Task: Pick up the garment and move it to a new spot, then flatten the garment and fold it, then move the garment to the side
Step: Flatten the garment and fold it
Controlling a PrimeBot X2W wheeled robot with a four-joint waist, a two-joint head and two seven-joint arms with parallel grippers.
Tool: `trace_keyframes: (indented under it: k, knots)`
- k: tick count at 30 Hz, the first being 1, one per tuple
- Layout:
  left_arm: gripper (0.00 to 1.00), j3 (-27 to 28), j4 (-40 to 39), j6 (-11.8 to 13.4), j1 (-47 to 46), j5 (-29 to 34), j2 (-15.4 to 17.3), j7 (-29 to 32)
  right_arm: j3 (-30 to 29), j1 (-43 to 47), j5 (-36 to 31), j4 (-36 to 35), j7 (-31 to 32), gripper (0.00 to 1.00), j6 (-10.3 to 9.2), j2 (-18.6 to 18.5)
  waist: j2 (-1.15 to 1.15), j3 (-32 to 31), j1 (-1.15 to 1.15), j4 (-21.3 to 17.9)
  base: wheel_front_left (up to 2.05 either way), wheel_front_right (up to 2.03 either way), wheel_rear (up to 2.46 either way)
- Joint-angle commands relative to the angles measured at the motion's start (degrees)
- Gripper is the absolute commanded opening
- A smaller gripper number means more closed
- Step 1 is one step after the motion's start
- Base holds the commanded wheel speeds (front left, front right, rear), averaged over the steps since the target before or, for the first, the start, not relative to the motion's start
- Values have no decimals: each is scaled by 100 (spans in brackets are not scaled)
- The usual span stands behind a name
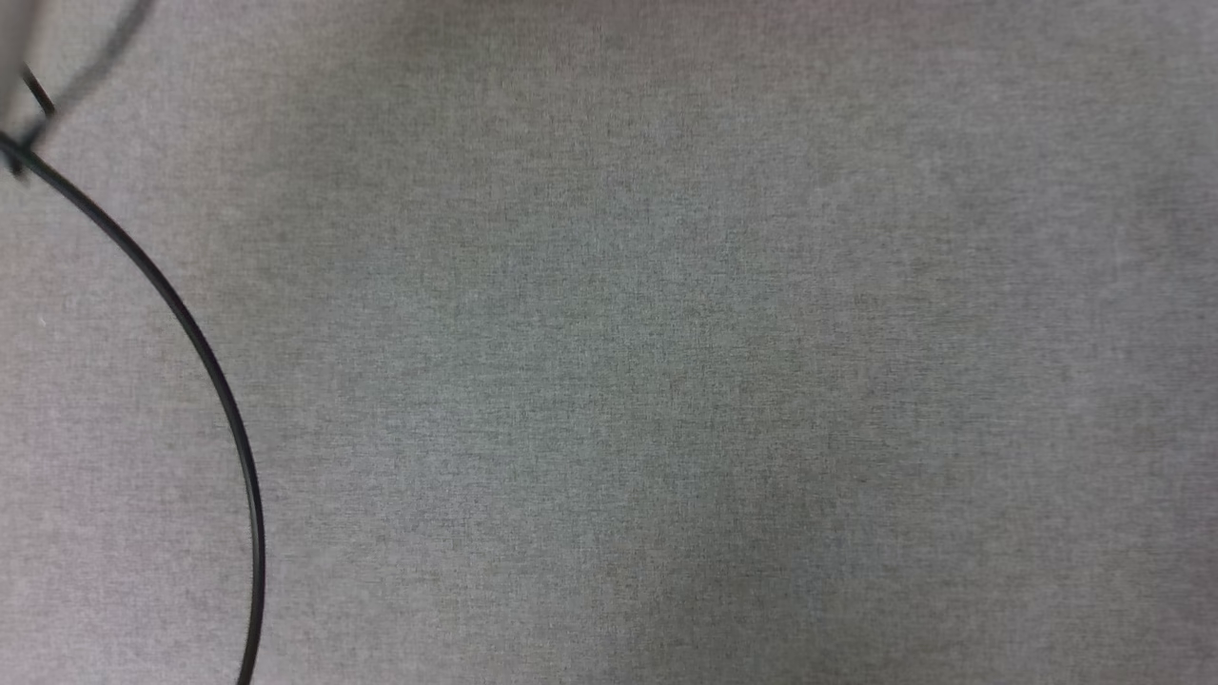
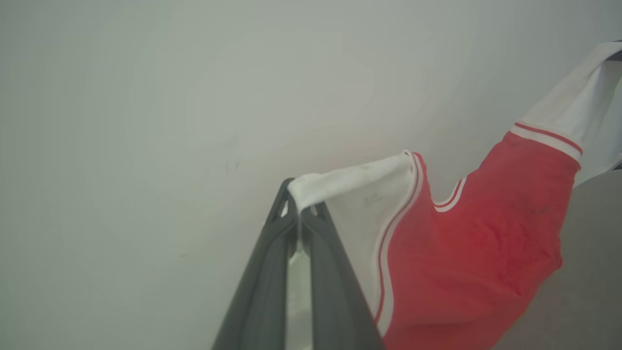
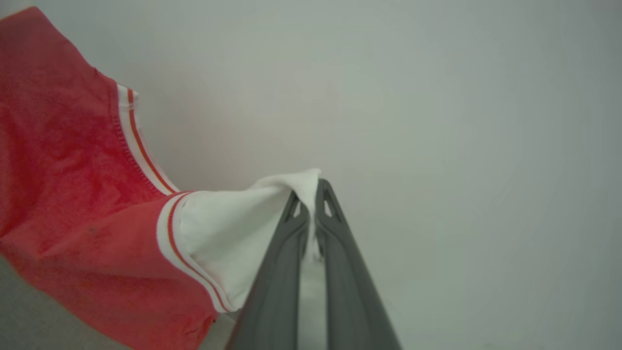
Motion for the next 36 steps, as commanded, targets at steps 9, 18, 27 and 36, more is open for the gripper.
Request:
trace_keyframes:
  k: [9,18,27,36]
  knots:
    - [0,-57,-542,1,1972,-195,332,-230,630,1718,879,-308,-561,0,-4,-232,0,-508,-1,-33,0,0,0]
    - [0,389,-1747,402,4371,-87,812,-233,1120,3432,1590,-1094,-818,0,-4,-894,0,-1188,-1,-97,0,0,0]
    - [0,690,-2720,960,6332,-322,1397,-233,990,4996,2027,-1740,-986,0,-4,-1515,0,-1835,-1,-179,0,0,0]
    - [0,681,-3479,1576,8037,-793,1934,-218,611,6844,2078,-2287,-888,0,-4,-1963,0,-2354,-1,-246,0,0,0]
